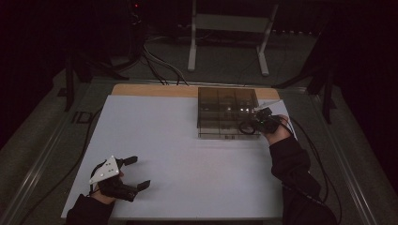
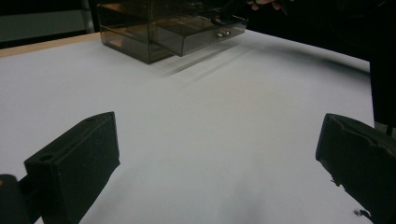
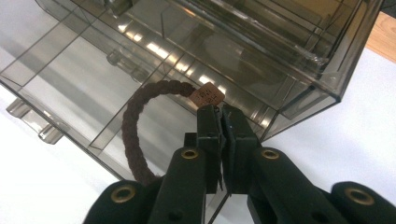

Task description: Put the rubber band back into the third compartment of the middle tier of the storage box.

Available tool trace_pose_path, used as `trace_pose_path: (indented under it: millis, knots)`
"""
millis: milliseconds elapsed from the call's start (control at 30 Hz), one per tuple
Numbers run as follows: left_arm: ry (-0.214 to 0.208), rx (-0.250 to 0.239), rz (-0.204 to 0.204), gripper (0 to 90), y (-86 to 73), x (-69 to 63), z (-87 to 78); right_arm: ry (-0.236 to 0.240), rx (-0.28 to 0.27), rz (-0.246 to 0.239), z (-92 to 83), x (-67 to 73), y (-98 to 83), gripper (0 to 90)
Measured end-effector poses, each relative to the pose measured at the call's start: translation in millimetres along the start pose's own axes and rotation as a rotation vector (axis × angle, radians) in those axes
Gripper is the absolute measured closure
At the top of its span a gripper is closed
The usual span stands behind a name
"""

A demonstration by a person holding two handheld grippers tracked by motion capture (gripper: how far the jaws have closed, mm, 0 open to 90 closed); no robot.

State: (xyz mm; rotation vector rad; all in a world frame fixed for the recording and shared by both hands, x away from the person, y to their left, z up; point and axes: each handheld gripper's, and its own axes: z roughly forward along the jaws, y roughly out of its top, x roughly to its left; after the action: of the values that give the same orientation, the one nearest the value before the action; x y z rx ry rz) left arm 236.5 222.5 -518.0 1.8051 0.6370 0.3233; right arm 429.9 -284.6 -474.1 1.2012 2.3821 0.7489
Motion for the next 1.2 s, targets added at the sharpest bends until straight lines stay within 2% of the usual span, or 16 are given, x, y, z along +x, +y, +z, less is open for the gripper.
trace_pose_path:
  millis: [433,533,833,1067,1200]
  knots:
    - [0.0,0.002,-0.002,0.3,-0.2,0.0,0.2,-0.006,0.055,-0.022,6.7,3.2,2.0,86.3]
    - [0.0,0.001,-0.002,0.3,-0.2,0.0,0.2,-0.012,0.082,-0.033,8.7,4.3,3.3,86.3]
    - [0.0,0.001,-0.003,0.3,-0.3,0.1,0.2,-0.021,0.112,-0.031,12.2,5.3,2.8,86.0]
    - [0.0,0.002,-0.001,0.3,-0.3,0.1,0.5,-0.022,0.101,-0.027,8.6,4.5,3.5,85.3]
    - [0.0,0.002,-0.001,0.3,-0.2,0.1,0.2,-0.015,0.077,-0.015,4.2,3.0,3.5,81.0]
